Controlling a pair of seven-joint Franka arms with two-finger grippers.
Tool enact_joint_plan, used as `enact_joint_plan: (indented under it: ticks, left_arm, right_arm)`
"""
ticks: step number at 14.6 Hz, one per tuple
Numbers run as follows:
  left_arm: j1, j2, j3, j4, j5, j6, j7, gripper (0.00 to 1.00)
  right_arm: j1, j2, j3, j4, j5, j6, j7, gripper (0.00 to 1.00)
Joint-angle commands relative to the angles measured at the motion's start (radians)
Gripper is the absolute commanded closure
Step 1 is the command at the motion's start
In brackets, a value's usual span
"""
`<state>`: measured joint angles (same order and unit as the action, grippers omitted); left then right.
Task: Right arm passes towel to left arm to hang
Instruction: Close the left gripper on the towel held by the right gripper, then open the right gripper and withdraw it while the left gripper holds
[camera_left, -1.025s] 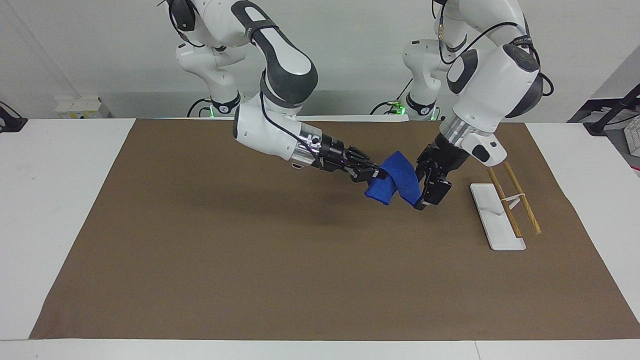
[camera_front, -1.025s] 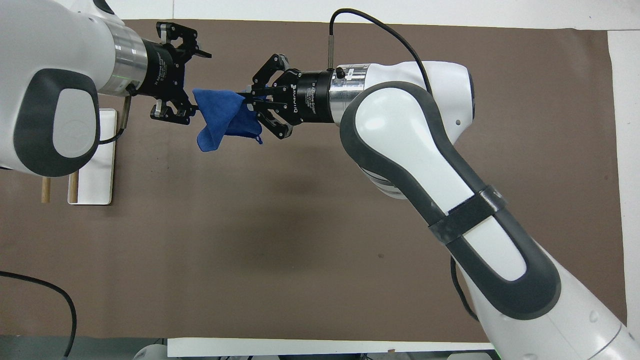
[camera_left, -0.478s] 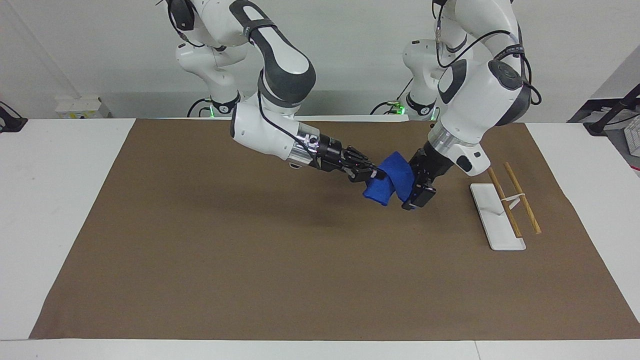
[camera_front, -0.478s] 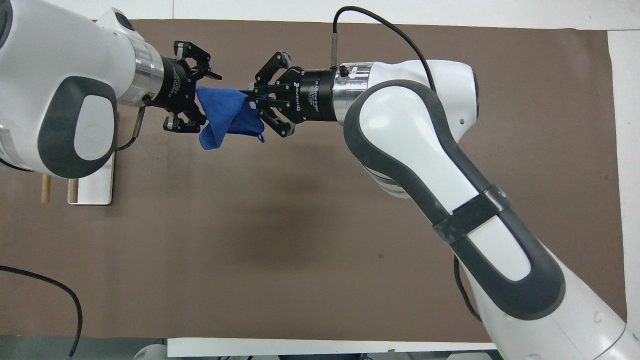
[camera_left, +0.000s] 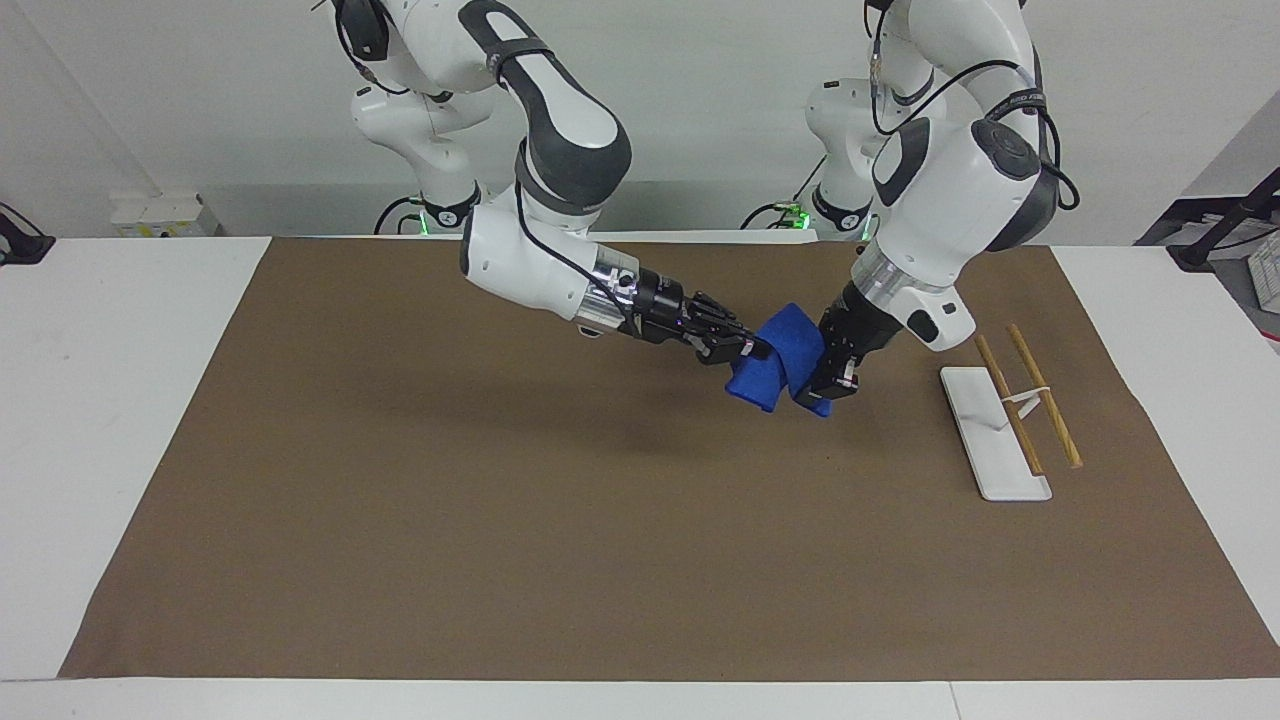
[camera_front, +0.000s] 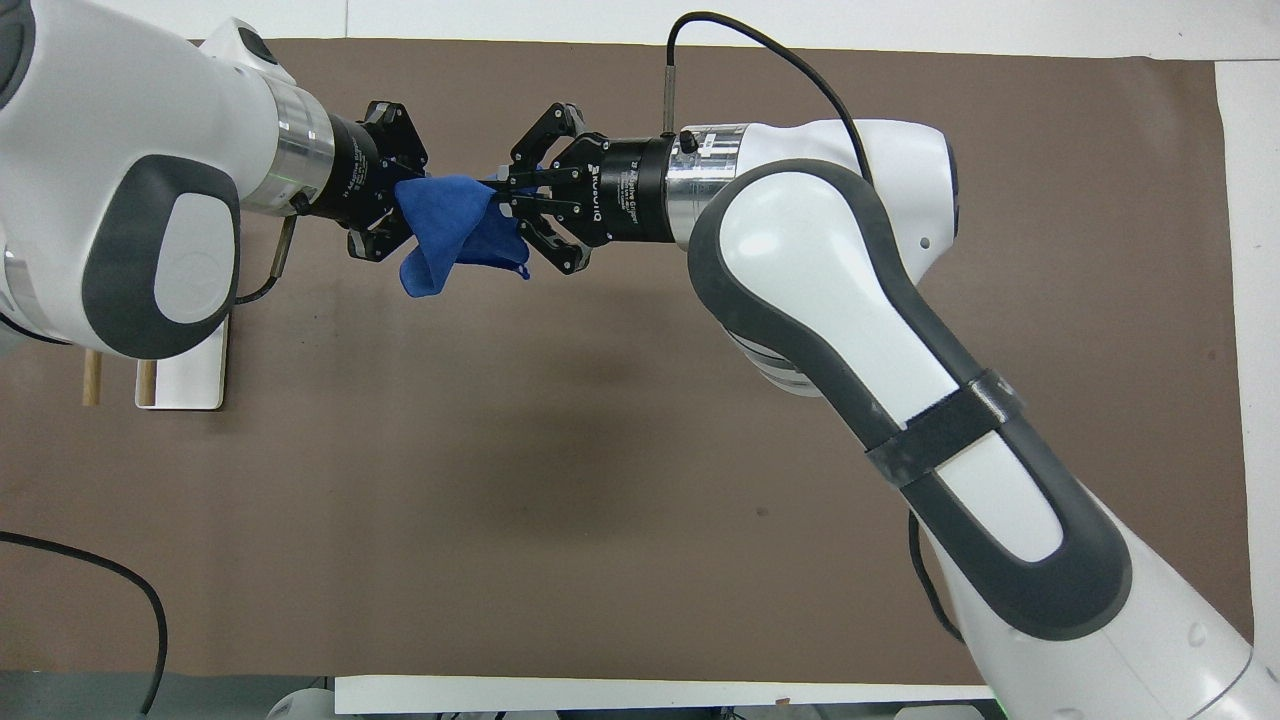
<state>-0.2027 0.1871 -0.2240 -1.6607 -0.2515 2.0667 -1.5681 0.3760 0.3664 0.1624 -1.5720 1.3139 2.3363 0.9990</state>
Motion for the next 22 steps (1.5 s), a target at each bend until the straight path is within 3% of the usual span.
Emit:
enact_joint_plan:
  ticks: [1, 4, 6, 7, 9, 10, 11, 13, 14, 18, 20, 22]
  left_arm:
    - [0.0, -0.008, 0.0, 0.004, -0.008, -0.02, 0.005, 1.0]
    - [0.005, -0.003, 0.002, 0.024, -0.005, -0.017, 0.029, 1.0]
    - [0.006, -0.003, 0.003, 0.033, 0.001, -0.019, 0.148, 1.0]
    - [0.006, -0.003, 0.006, 0.035, 0.001, -0.019, 0.201, 1.0]
    - [0.006, -0.005, 0.011, 0.036, 0.011, -0.014, 0.246, 1.0]
    - [0.008, -0.003, 0.011, 0.036, 0.03, -0.013, 0.279, 1.0]
    - [0.008, -0.003, 0.011, 0.036, 0.07, -0.007, 0.331, 1.0]
    - [0.011, -0.003, 0.011, 0.035, 0.103, -0.002, 0.4, 1.0]
    - [0.014, -0.003, 0.011, 0.035, 0.104, 0.0, 0.408, 1.0]
    - [0.017, -0.003, 0.017, 0.033, 0.119, 0.0, 0.474, 1.0]
    - [0.017, -0.003, 0.023, 0.03, 0.231, 0.009, 0.496, 1.0]
    - [0.019, -0.006, 0.026, 0.024, 0.284, 0.0, 0.487, 1.0]
  right_arm:
    - [-0.009, -0.023, 0.006, -0.025, 0.013, 0.008, -0.029, 0.98]
    - [-0.011, -0.023, 0.006, -0.025, 0.013, 0.008, -0.029, 0.88]
    - [-0.014, -0.021, 0.006, -0.023, 0.013, 0.005, -0.029, 0.65]
    - [-0.019, -0.021, 0.005, -0.02, 0.008, 0.0, -0.029, 0.6]
    - [-0.022, -0.02, 0.005, -0.017, 0.005, 0.0, -0.033, 0.29]
    - [-0.02, -0.02, 0.005, -0.016, 0.004, 0.004, -0.054, 0.07]
    - [-0.02, -0.02, 0.003, -0.016, 0.002, 0.003, -0.095, 0.0]
    - [-0.028, -0.018, -0.001, -0.016, -0.021, -0.006, -0.196, 0.0]
    - [-0.037, -0.017, -0.001, -0.016, -0.109, -0.012, -0.244, 0.0]
    - [-0.061, -0.011, -0.001, -0.022, -0.648, -0.037, -0.318, 0.0]
    - [-0.124, -0.012, -0.001, -0.02, -0.909, -0.106, -0.386, 0.0]
    - [-0.201, -0.012, -0.001, 0.004, -1.091, -0.216, -0.442, 0.0]
